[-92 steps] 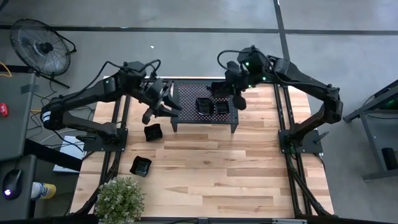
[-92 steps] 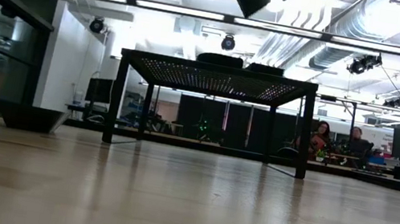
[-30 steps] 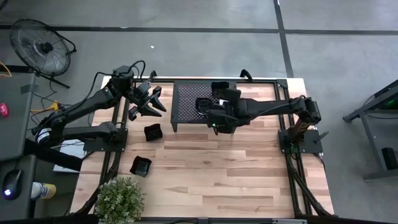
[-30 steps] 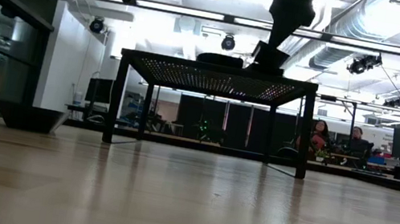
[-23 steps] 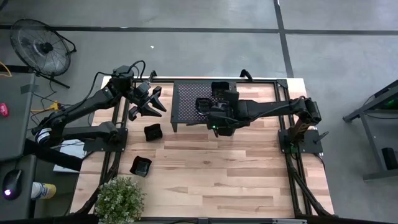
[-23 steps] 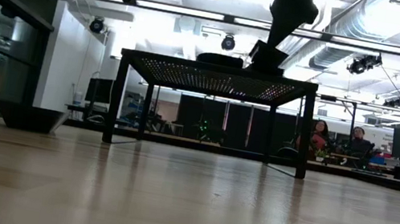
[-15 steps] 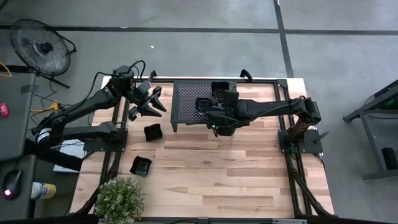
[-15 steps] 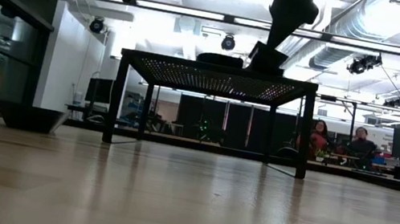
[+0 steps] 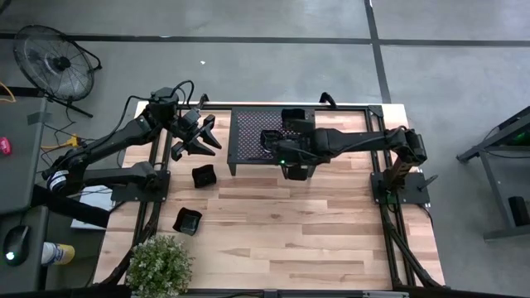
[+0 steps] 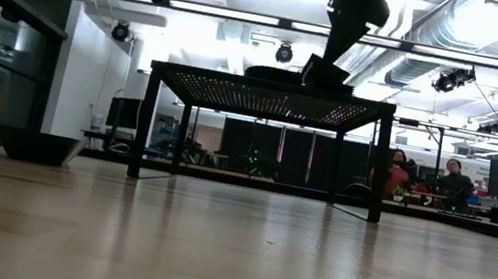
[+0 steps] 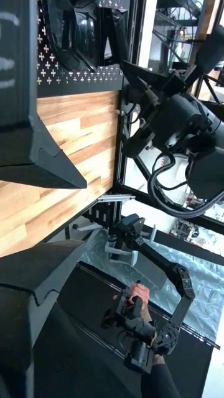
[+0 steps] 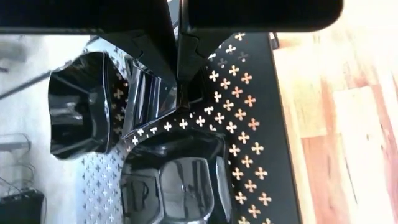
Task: Pick & Place Mini shaped plates
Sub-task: Stack the black square plate on top of the other black square plates on the shelf
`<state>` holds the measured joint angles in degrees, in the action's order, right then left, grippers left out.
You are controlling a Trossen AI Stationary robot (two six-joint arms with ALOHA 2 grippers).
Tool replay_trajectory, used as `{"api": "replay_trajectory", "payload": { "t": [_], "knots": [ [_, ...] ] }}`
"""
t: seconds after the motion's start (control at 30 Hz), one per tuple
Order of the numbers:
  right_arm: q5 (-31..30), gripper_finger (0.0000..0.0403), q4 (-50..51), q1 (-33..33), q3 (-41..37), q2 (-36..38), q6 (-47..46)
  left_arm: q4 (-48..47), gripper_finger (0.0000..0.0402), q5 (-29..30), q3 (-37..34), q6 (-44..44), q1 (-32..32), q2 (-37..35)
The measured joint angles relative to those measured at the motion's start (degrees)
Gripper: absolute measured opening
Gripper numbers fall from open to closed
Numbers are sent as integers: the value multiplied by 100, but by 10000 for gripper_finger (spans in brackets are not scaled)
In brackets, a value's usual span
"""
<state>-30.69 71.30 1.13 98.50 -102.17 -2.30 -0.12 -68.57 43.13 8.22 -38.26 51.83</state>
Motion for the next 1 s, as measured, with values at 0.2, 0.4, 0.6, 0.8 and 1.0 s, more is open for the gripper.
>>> {"api": "replay_trajectory", "payload": {
  "t": [0.2, 0.4, 0.6, 0.8, 1.0],
  "knots": [
    [69, 0, 38, -46, 0, 0, 87, 0, 142, 1, 0, 1, 0, 0],
    [130, 0, 125, -128, 0, 0, 129, 1, 142, 1, 0, 33, 0, 0],
    [564, 9, 174, -240, 0, 0, 267, 2, 142, 1, 0, 106, 0, 0],
    [574, 39, 176, -278, 0, 0, 401, 2, 142, 1, 0, 106, 0, 0],
    [576, 70, 176, -278, 0, 0, 576, 4, 142, 14, 0, 108, 0, 0]
  ]
}}
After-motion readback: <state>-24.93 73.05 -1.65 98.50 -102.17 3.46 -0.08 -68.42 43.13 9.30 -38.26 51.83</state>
